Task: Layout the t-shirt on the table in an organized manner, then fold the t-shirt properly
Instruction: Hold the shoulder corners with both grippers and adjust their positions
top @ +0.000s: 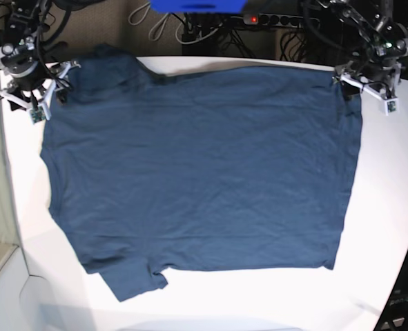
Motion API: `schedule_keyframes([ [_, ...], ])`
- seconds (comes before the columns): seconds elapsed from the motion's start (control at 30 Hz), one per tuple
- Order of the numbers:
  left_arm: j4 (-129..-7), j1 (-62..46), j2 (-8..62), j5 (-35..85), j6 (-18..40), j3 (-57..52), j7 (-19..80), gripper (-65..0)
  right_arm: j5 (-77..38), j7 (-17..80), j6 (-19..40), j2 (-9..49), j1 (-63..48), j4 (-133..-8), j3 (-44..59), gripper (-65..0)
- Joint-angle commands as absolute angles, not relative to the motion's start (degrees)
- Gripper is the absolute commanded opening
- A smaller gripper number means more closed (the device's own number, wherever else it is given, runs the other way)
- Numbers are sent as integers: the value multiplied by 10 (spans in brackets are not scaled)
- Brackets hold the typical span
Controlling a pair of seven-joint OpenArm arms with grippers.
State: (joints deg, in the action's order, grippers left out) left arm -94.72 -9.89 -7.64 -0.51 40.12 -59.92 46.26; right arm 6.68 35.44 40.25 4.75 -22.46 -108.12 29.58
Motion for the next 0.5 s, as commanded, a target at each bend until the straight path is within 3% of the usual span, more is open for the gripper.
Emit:
schedule_keyframes([
  [0.0, -956, -104, -73, -4, 400, -596, 461, -230, 60, 342, 400, 54, -224, -1092, 298, -271],
  [0.2, -951, -109, -70, -7, 400, -576, 462, -252, 60, 342, 400, 53, -231, -1109, 298, -271],
  [0.47, -920, -113, -69, -21, 400, -565, 461, -518, 60, 343, 400, 44, -272, -1136, 298, -271],
])
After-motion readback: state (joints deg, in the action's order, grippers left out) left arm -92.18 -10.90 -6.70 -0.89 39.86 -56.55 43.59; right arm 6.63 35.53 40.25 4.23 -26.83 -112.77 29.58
